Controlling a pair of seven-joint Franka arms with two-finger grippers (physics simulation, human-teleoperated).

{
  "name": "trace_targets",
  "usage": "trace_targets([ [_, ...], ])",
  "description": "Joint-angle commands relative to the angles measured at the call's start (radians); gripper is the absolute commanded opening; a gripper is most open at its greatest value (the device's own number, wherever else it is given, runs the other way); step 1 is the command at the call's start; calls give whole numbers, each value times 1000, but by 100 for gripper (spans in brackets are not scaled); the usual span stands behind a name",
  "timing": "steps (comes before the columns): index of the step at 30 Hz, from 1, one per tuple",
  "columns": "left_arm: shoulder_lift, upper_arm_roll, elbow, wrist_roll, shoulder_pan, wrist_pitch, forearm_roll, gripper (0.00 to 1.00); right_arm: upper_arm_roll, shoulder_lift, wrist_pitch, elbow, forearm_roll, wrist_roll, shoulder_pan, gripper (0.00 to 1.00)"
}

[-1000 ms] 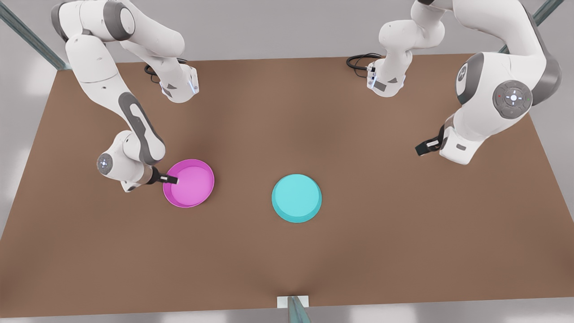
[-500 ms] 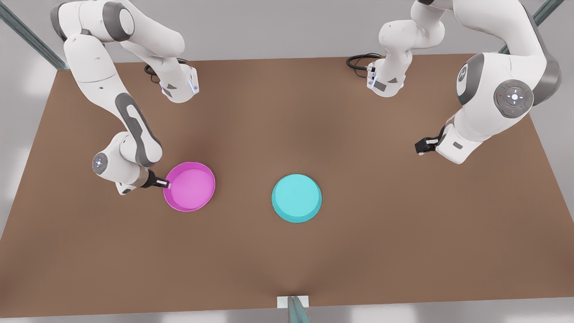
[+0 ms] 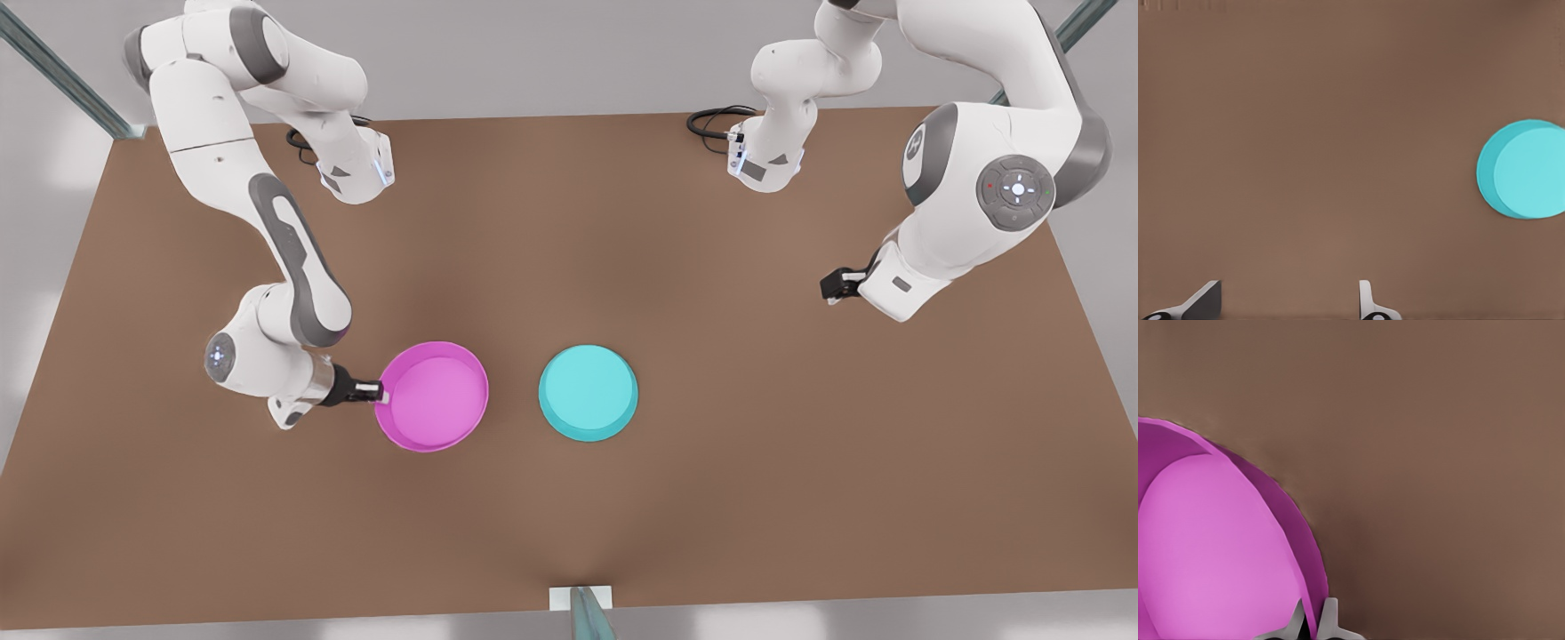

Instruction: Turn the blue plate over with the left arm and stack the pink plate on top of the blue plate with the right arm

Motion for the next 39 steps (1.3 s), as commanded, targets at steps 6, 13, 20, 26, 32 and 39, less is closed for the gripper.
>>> trace_targets([
  [6, -1, -1, 0, 55, 0, -1, 1, 100, 0, 153, 17, 199, 21, 406, 240, 21],
  [13, -1, -1, 0, 55, 0, 0, 1, 100, -2, 219, 80, 254, 21, 526, 394, 21],
  [20, -4, -2, 2, 50, -4, -2, 1, 100, 0, 276, 91, 320, 21, 561, 424, 25],
  [26, -4, -2, 0, 44, -6, -2, 1, 100, -5, 273, 87, 320, 14, 564, 423, 100],
  [32, -3, -2, 0, 44, -7, -1, 1, 100, -59, -3, -536, 316, -503, 410, 70, 100],
  [39, -6, -2, 2, 39, -9, -3, 1, 100, -66, -359, -1055, 546, -634, 190, -82, 100],
])
